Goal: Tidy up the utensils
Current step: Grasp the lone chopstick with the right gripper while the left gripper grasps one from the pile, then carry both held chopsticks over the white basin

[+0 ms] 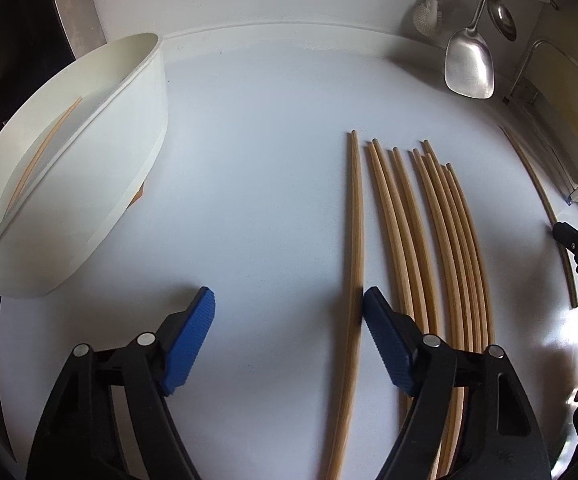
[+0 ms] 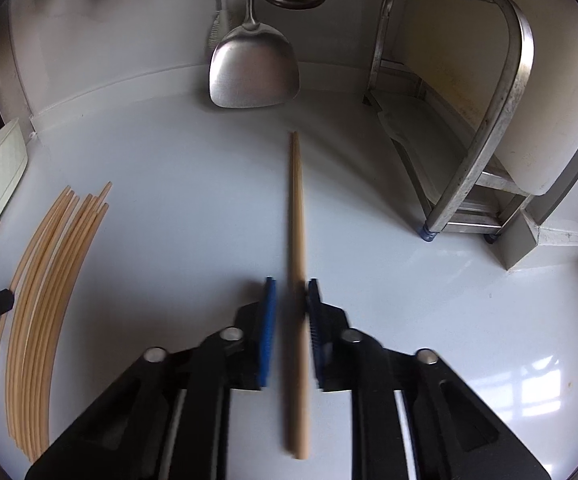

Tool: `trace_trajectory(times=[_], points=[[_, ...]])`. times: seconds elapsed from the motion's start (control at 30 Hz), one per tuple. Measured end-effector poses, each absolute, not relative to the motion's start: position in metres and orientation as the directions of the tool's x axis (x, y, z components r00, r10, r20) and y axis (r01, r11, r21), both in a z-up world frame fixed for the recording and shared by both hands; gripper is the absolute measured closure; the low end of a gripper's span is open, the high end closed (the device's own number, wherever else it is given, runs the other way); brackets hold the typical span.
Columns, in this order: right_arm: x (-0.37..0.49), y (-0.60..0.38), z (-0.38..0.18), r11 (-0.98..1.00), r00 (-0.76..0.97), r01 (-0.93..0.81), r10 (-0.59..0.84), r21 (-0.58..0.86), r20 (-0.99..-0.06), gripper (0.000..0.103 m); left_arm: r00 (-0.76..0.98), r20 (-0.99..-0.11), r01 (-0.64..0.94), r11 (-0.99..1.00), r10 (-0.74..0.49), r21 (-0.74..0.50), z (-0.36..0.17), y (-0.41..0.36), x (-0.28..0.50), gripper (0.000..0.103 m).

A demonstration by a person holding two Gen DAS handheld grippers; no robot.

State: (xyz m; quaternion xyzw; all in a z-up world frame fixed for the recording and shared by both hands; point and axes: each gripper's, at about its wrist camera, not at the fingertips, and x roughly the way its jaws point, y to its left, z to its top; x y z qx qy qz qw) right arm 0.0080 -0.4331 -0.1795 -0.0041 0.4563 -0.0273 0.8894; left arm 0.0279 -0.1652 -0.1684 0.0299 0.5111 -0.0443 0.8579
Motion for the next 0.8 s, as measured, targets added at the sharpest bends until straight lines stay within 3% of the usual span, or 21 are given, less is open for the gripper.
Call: trace_trajectory(times=[0.07, 0.13, 0.27, 0.53, 0.8], points=[[0.008, -0.428, -0.180, 0.997, 0.588, 0.041, -0.077, -0.065, -0.805, 0.096, 0.481, -0.875, 0.119, 0.993, -0.053, 0.006, -0.166, -0.169, 0.025, 0.045], [0.006, -0.426, -0.181, 0.997, 0.591, 0.037, -0.076, -0.067, -0.803, 0.096, 0.484, -0.873, 0.133, 0.991, -0.062, 0.004, -0.164, -0.174, 0.024, 0.069], [0.000, -0.429, -0.181, 0.998, 0.589, 0.055, -0.058, -0.031, -0.806, 0.096, 0.473, -0.878, 0.143, 0.990, -0.076, -0.009, -0.163, -0.176, 0.026, 0.093], [-0.022, -0.431, -0.173, 0.992, 0.587, 0.088, 0.026, 0.095, -0.809, 0.096, 0.412, -0.903, 0.133, 0.988, -0.126, -0.077, -0.159, -0.170, 0.025, 0.096], [-0.041, -0.423, -0.143, 0.983, 0.598, 0.056, 0.107, 0.174, -0.795, 0.096, 0.442, -0.892, 0.120, 0.992, -0.094, -0.045, -0.113, -0.160, 0.008, 0.096]])
